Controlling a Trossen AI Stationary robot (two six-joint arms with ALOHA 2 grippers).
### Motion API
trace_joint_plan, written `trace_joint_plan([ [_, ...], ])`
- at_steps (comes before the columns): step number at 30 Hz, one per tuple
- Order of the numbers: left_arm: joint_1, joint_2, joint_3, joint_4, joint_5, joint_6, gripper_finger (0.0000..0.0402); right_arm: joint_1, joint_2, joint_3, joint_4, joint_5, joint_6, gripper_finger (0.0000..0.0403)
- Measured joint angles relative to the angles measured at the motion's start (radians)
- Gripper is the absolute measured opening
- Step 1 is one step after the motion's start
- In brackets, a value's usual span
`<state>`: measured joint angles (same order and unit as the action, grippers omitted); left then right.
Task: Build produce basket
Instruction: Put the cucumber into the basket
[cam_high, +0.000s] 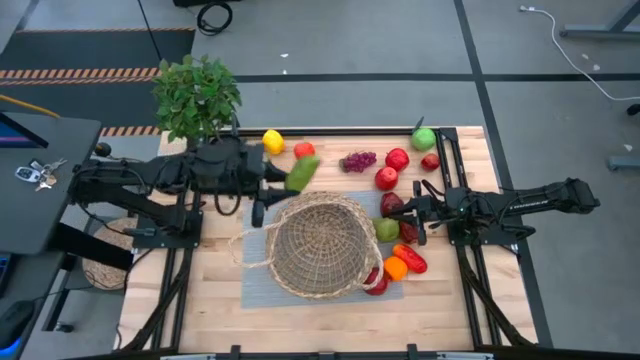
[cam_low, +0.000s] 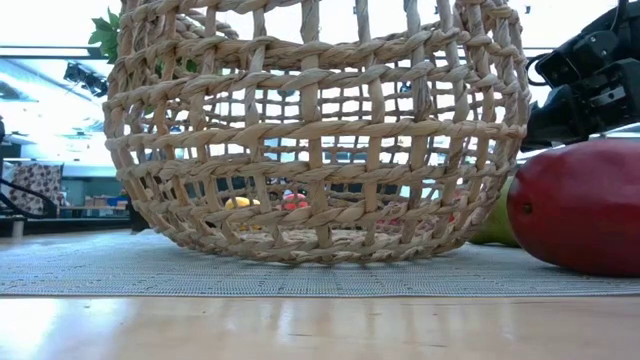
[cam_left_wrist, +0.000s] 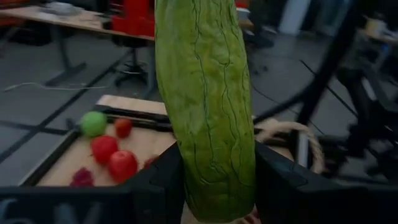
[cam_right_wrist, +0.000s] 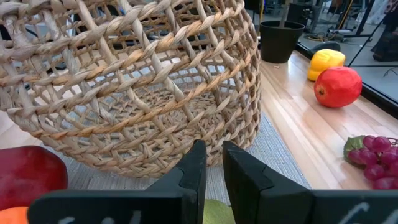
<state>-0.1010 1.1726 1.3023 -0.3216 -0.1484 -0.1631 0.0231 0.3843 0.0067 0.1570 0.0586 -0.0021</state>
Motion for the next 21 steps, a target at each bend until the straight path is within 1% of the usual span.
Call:
trace_joint_plan([
  [3,-0.029,0.052,0.061,-0.118,0.003,0.028,0.0150,0.000,0.000,0.000,0.008,0.000,0.000,0.0061],
  [7,-0.060,0.115,0.115,-0.203,-0.002,0.043,0.0150,0.000,0.002,0.000,0.014,0.000,0.000,0.0061],
  [16,-0.118,0.240,0.189,-0.341,-0.001,0.071,0.0151,0.000,0.002,0.000,0.032,0.000,0.000,0.0061],
  [21,-0.142,0.270,0.201,-0.358,0.000,0.078,0.0151,0.000,0.002,0.000,0.037,0.000,0.000,0.0061],
])
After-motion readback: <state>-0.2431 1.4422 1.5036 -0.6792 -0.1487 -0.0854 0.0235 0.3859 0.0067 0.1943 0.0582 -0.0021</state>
